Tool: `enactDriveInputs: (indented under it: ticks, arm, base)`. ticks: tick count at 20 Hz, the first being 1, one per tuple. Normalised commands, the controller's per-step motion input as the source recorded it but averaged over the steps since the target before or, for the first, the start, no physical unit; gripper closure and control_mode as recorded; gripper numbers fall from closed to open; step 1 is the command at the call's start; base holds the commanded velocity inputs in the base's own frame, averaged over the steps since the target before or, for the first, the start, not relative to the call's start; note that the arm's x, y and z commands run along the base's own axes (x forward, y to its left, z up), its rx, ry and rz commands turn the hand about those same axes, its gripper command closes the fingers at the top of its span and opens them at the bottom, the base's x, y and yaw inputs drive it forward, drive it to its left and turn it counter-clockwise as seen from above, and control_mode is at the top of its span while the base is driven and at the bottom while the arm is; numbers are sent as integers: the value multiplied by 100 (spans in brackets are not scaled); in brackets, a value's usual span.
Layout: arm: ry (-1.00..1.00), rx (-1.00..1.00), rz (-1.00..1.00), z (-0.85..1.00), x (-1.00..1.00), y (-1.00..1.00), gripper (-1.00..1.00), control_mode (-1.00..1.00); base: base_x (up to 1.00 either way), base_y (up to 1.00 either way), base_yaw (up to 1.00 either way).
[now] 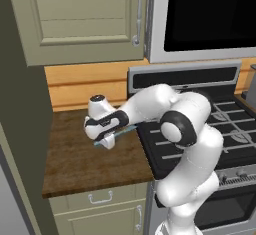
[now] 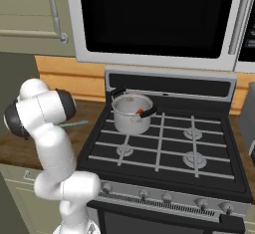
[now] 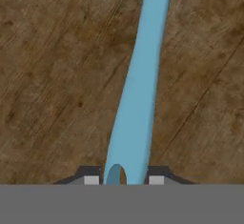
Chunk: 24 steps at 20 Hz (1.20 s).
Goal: Put the carrot and sweet potato in the pot. Retrieve the spatula and lightly stir the vegetables in the pot.
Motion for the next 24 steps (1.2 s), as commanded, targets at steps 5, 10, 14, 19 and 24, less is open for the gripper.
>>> enactDriveInputs:
  ticks: [5,10,14,19,24]
  arm:
    - [-33,20,-1,100,-100,-41,100,-100]
    - [-26,34,0,100,-100,-77,100,-100]
    - [-26,42,0,100,-98,-99,100,-100]
    - [-31,40,1,100,-68,-100,100,-100]
    - [-26,48,8,100,-14,-100,100,-100]
  base:
    - [0,0,0]
    - [0,0,0]
    - [0,0,0]
    - [0,0,0]
    - [0,0,0]
